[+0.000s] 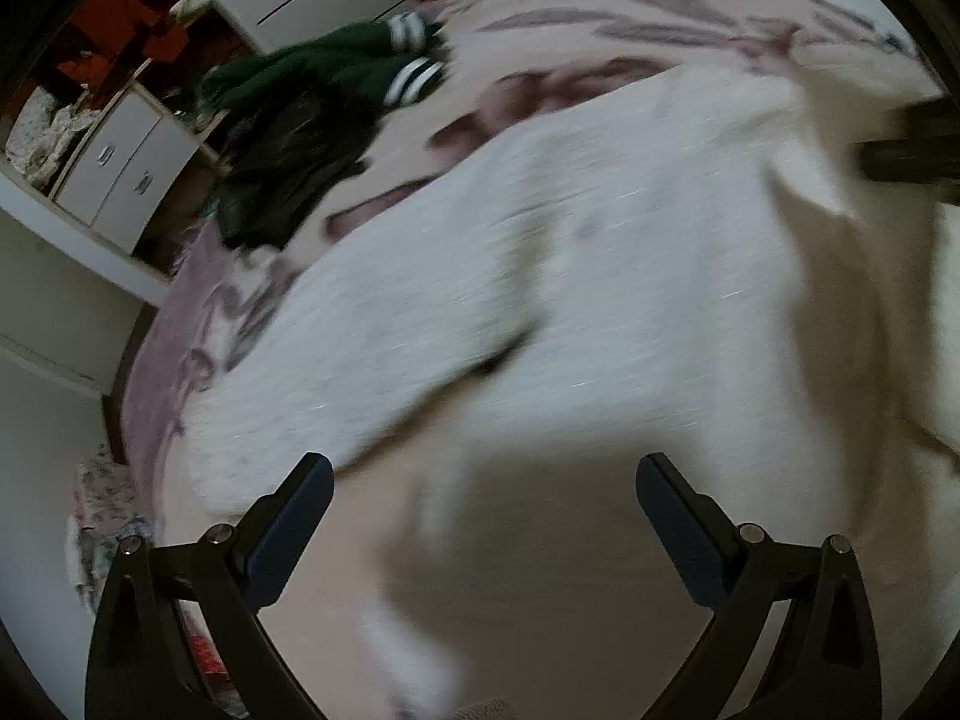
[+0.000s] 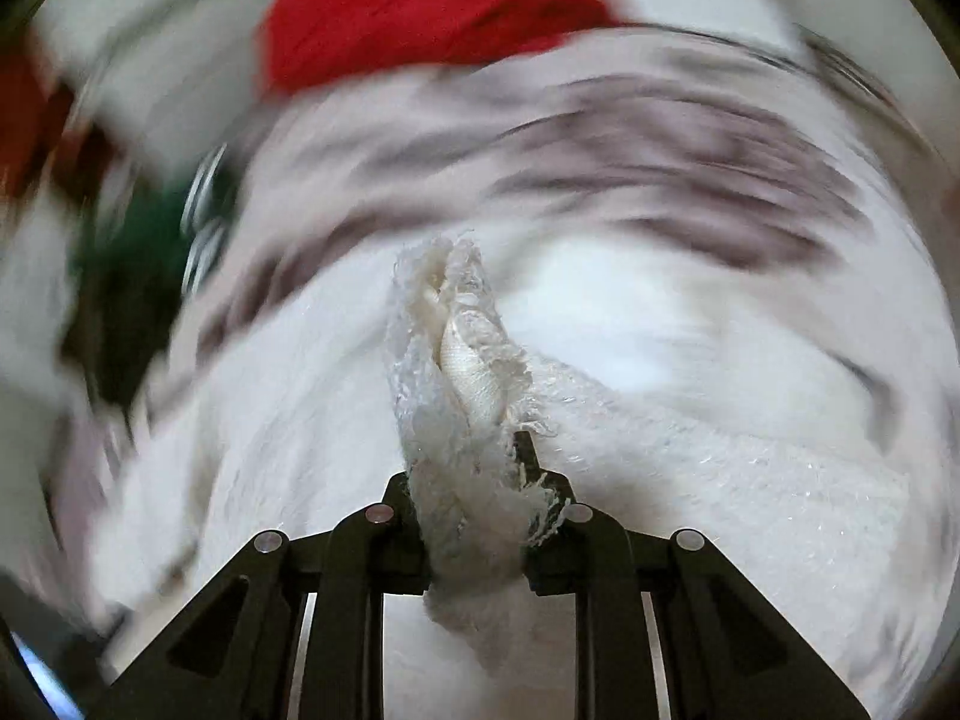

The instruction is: Fold large clothes

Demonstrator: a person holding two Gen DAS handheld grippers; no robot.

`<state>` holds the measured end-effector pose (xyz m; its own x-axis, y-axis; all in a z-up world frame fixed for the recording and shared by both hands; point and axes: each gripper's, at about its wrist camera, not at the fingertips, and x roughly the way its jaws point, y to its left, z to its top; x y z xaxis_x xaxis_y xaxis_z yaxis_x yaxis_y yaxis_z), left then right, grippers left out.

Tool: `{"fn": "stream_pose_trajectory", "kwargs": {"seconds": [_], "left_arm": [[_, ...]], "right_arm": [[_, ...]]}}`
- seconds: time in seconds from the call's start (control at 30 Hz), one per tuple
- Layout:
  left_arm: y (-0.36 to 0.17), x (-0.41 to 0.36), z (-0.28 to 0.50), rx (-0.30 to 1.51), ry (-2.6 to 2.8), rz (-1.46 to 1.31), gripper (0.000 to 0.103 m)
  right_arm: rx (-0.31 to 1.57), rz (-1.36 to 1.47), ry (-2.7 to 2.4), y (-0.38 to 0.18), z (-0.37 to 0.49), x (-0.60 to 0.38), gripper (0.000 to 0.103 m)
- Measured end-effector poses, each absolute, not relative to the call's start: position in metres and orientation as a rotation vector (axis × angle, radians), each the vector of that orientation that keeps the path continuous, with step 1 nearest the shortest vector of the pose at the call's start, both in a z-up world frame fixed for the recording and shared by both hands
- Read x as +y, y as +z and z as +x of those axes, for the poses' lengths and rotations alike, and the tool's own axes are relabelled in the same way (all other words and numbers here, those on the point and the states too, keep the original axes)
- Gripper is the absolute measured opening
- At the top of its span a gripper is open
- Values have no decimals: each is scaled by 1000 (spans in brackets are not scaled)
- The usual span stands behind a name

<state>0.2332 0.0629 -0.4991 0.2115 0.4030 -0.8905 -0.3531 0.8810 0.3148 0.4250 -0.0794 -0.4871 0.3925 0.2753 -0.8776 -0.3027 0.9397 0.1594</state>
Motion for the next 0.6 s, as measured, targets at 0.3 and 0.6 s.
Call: {"fn": "stream_pose_trajectory", "kwargs": {"seconds": [0.3, 0.6], "left_arm": [[-508, 114, 225, 1290, 552, -50, 103], [-525, 217, 170, 1374, 591, -600, 103]], "right_arm": [[1331, 64, 497, -558, 406, -17, 55], [1401, 512, 165, -535, 319, -206, 61]]}}
